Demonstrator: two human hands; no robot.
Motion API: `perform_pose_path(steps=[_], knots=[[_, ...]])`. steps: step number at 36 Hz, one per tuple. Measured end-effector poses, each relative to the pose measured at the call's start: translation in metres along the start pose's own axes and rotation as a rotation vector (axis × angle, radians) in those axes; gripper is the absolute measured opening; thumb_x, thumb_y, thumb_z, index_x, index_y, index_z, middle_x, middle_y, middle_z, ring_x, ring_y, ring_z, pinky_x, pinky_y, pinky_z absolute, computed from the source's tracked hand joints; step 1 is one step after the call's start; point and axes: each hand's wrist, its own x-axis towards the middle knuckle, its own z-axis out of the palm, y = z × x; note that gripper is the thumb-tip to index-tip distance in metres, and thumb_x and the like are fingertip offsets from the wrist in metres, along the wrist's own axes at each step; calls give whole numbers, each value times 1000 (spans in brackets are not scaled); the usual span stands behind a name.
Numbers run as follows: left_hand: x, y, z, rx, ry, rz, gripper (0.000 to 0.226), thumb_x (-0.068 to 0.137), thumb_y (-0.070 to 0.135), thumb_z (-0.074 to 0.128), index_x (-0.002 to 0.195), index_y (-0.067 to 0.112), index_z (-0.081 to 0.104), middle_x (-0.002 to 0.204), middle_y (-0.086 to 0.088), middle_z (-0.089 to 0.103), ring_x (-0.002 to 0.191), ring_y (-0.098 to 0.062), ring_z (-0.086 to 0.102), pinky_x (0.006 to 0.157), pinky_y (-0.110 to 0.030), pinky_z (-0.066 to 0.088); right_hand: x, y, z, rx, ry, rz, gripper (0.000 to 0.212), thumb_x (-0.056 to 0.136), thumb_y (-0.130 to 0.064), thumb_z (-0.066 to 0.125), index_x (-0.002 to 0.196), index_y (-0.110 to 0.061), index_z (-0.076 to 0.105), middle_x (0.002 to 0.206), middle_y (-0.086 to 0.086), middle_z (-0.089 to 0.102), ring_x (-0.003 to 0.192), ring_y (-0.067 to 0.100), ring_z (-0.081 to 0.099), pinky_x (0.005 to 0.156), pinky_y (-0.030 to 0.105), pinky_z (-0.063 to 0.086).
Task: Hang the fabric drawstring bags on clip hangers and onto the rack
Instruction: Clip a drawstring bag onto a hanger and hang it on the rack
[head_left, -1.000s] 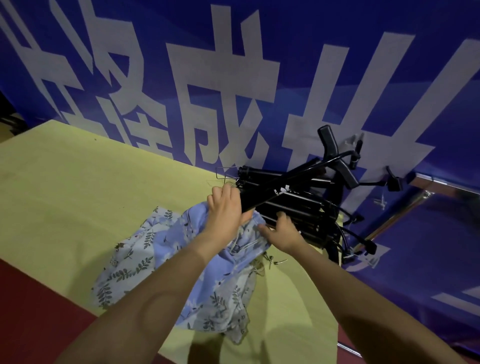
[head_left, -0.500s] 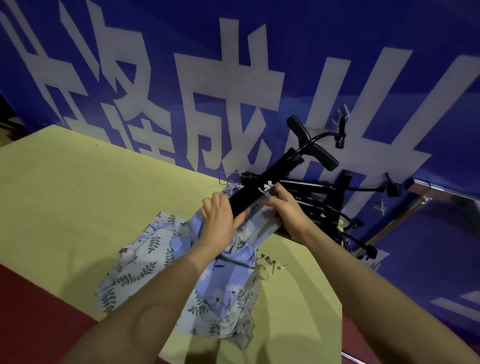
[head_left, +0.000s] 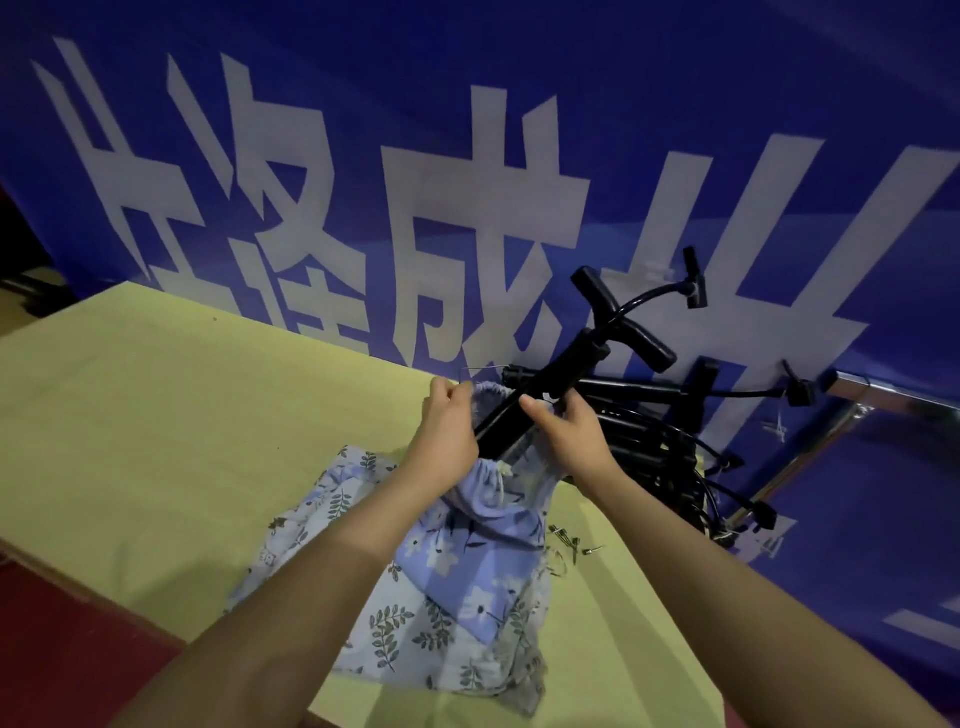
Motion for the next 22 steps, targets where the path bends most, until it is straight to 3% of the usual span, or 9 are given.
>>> perform_pose_path(steps=[2, 5, 7, 10, 12, 14, 16, 19, 22], knots=[[-1, 2, -8, 58, 62, 26, 59, 86, -12, 44, 139, 9, 30, 126, -13, 33, 111, -27, 40, 87, -32, 43, -1, 0, 3, -95, -6, -32, 29, 90, -21, 64, 117, -20, 54, 107, -9, 62, 97, 3, 60, 78, 11, 46], [-1, 9, -18, 221, 118, 56, 45, 87, -10, 40, 129, 7, 38, 125, -15, 39, 115, -30, 37, 80, -31, 41, -1, 0, 7, -244, -5, -56, 33, 88, -24, 66, 118, -14, 57, 106, -5, 64, 97, 7, 60, 74, 5, 45], [-1, 14, -24, 331, 148, 64, 38, 89, -6, 39, 125, 6, 40, 127, -14, 40, 117, -30, 37, 83, -31, 40, -1, 0, 11, -304, 0, -71, 36, 86, -24, 68, 118, -12, 58, 103, -4, 65, 92, 6, 60, 70, 1, 43], [0, 16, -32, 270, 206, 75, 35, 93, -2, 37, 127, 5, 37, 128, -15, 40, 111, -29, 44, 79, -29, 38, 0, -2, 18, -391, -15, -62, 34, 83, -23, 71, 112, -11, 60, 94, -3, 65, 85, 7, 61, 64, 4, 44], [-4, 18, -37, 146, 228, 157, 46, 91, -4, 40, 134, 8, 29, 129, -17, 39, 105, -32, 49, 70, -31, 40, 1, -1, 21, -488, -31, -40, 29, 83, -18, 70, 108, -7, 62, 92, 2, 65, 85, 13, 61, 66, 18, 45], [-7, 17, -41, 96, 231, 295, 64, 87, -6, 45, 135, 22, 11, 132, -19, 36, 102, -34, 51, 64, -35, 44, 1, -3, 24, -570, -44, -33, 18, 82, -10, 64, 99, -4, 64, 87, 7, 65, 79, 14, 59, 65, 24, 42], [-7, 17, -44, 134, 238, 361, 84, 81, -12, 50, 132, 35, 3, 139, -19, 28, 93, -33, 53, 55, -30, 39, 1, -3, 28, -590, -63, -22, 3, 82, -5, 59, 82, -9, 59, 72, 4, 60, 63, 10, 53, 56, 19, 41], [-4, 20, -48, 241, 297, 366, 111, 67, -21, 57, 143, 43, 6, 145, -13, 14, 77, -29, 56, 43, -25, 37, -2, -2, 33, -593, -118, -17, 26, 86, -3, 56, 71, -22, 45, 58, -4, 44, 47, 4, 40, 42, 11, 32], [0, 19, -45, 362, 186, 310, 107, 79, -17, 47, 144, 48, -9, 156, -11, -4, 99, -25, 51, 57, -26, 42, -6, 1, 35, -616, -184, -19, 16, 85, -6, 60, 88, -17, 49, 61, -3, 43, 48, 5, 42, 45, 12, 33]])
